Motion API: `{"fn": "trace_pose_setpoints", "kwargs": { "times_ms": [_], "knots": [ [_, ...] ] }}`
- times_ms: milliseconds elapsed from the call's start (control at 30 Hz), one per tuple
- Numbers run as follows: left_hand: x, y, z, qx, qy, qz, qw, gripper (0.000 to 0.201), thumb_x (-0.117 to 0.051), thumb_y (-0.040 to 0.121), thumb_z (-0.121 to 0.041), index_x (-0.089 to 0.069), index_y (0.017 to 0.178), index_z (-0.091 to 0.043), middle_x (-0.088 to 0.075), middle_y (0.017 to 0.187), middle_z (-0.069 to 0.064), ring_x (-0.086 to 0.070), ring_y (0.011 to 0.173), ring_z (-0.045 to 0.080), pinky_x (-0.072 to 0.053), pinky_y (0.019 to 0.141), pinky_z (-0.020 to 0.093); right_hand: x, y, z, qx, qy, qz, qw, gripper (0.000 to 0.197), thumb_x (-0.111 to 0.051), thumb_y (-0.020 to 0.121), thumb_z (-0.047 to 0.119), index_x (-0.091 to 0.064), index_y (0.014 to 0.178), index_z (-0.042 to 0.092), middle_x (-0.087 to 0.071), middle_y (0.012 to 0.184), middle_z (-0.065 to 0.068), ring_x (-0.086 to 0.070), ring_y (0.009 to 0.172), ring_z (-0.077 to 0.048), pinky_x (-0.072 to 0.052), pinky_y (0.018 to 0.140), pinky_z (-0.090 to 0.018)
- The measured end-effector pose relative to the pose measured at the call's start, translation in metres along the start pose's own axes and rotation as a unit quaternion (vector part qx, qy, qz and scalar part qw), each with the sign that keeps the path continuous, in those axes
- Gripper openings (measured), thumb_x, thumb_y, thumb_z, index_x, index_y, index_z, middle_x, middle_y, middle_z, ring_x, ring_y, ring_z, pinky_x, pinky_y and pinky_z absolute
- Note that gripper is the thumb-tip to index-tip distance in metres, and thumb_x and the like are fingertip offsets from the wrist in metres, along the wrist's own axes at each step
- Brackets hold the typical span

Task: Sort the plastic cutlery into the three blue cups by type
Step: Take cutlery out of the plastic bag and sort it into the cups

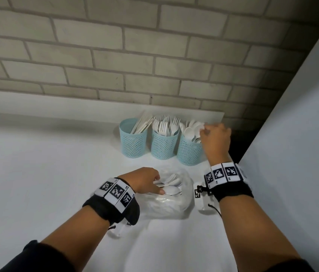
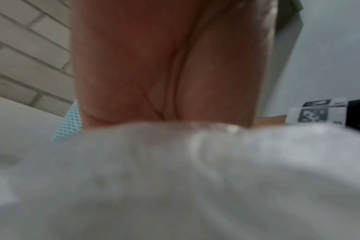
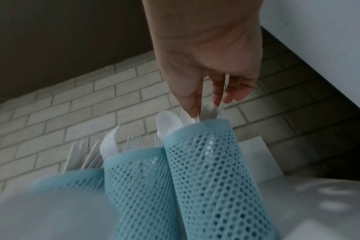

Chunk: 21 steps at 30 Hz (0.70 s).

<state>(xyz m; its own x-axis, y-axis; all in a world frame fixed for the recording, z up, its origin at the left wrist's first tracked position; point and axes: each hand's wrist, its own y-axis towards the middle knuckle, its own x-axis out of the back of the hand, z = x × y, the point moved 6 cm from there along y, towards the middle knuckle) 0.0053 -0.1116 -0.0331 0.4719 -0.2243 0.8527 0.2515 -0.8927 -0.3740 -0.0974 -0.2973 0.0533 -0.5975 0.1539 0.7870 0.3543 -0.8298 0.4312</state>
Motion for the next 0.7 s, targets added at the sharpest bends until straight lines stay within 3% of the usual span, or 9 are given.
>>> {"fn": "trace_pose_setpoints", "kwargs": {
  "times_ms": [133,200,233,267,333,400,433,533,700],
  "knots": [
    [-0.003,0.001,0.005,0.000,-0.005,0.001,1.000,0.057,-0.055,0.088,-0.051,-0.052,0.125,-0.008,-0.055,0.127,0.008,-0.052,0.111,0.024,-0.037,0.085,0.028,0.005,-0.009,0.017,0.025,-0.058,0.011,0.998,0.036,-0.055,0.091,0.029,-0.060,0.124,0.015,-0.046,0.125,-0.014,-0.038,0.113,-0.032,-0.035,0.092,-0.035],
    [-0.003,0.003,0.006,-0.001,-0.013,-0.009,1.000,0.049,-0.052,0.090,-0.048,-0.057,0.113,-0.006,-0.060,0.117,0.011,-0.053,0.096,0.024,-0.035,0.077,0.027,0.018,-0.015,0.035,0.085,0.031,-0.012,0.996,0.035,-0.059,0.089,0.024,-0.060,0.122,0.016,-0.047,0.119,-0.013,-0.044,0.108,-0.027,-0.036,0.089,-0.030],
    [-0.003,0.004,0.007,0.000,-0.014,-0.015,1.000,0.045,-0.051,0.092,-0.044,-0.058,0.112,-0.005,-0.061,0.114,0.011,-0.052,0.094,0.023,-0.035,0.077,0.027,0.020,-0.020,0.044,0.113,0.101,0.017,0.988,0.028,-0.060,0.088,0.021,-0.065,0.115,0.016,-0.050,0.114,-0.009,-0.050,0.099,-0.021,-0.039,0.085,-0.025],
    [-0.004,0.005,0.007,0.001,-0.013,-0.019,1.000,0.041,-0.051,0.093,-0.041,-0.058,0.111,-0.005,-0.061,0.114,0.011,-0.053,0.095,0.023,-0.035,0.077,0.026,0.019,-0.027,0.053,0.138,0.159,0.080,0.974,0.020,-0.061,0.088,0.018,-0.069,0.107,0.017,-0.055,0.108,-0.005,-0.054,0.087,-0.013,-0.042,0.081,-0.021],
    [-0.004,0.006,0.006,-0.001,-0.012,-0.026,1.000,0.035,-0.053,0.093,-0.035,-0.058,0.111,-0.006,-0.060,0.113,0.010,-0.054,0.100,0.024,-0.033,0.075,0.024,0.006,-0.049,0.065,0.160,0.166,0.270,0.935,0.015,-0.062,0.088,0.016,-0.071,0.099,0.016,-0.066,0.102,0.000,-0.055,0.076,0.000,-0.044,0.075,-0.013],
    [-0.003,0.006,0.005,-0.004,-0.019,-0.037,0.999,0.032,-0.055,0.092,-0.032,-0.059,0.110,-0.006,-0.060,0.111,0.008,-0.053,0.094,0.022,-0.033,0.074,0.023,-0.011,-0.072,0.061,0.146,0.062,0.415,0.896,0.017,-0.063,0.087,0.018,-0.071,0.102,0.016,-0.068,0.105,0.002,-0.057,0.085,-0.003,-0.041,0.079,-0.016],
    [-0.002,0.005,0.005,-0.007,-0.023,-0.046,0.999,0.030,-0.057,0.091,-0.031,-0.060,0.108,-0.006,-0.062,0.109,0.008,-0.051,0.089,0.020,-0.033,0.073,0.023,-0.018,-0.079,0.054,0.137,0.008,0.444,0.886,0.018,-0.064,0.086,0.017,-0.072,0.103,0.017,-0.067,0.107,0.003,-0.058,0.093,-0.007,-0.039,0.081,-0.019],
    [0.004,0.004,0.006,-0.017,-0.030,-0.087,0.996,0.026,-0.062,0.088,-0.027,-0.067,0.104,-0.007,-0.066,0.107,0.007,-0.057,0.091,0.019,-0.039,0.075,0.022,-0.029,-0.088,0.040,0.101,-0.037,0.442,0.891,0.022,-0.067,0.082,0.010,-0.073,0.100,0.020,-0.065,0.112,0.001,-0.059,0.102,-0.015,-0.040,0.080,-0.022],
    [0.012,-0.002,0.002,-0.047,-0.015,-0.148,0.988,0.021,-0.061,0.088,-0.022,-0.073,0.098,-0.008,-0.071,0.096,0.009,-0.063,0.090,0.022,-0.038,0.070,0.022,-0.035,-0.095,0.036,0.101,-0.026,0.419,0.902,0.031,-0.070,0.076,0.006,-0.067,0.103,0.020,-0.057,0.112,-0.001,-0.052,0.097,-0.015,-0.039,0.077,-0.023]
  ]
}}
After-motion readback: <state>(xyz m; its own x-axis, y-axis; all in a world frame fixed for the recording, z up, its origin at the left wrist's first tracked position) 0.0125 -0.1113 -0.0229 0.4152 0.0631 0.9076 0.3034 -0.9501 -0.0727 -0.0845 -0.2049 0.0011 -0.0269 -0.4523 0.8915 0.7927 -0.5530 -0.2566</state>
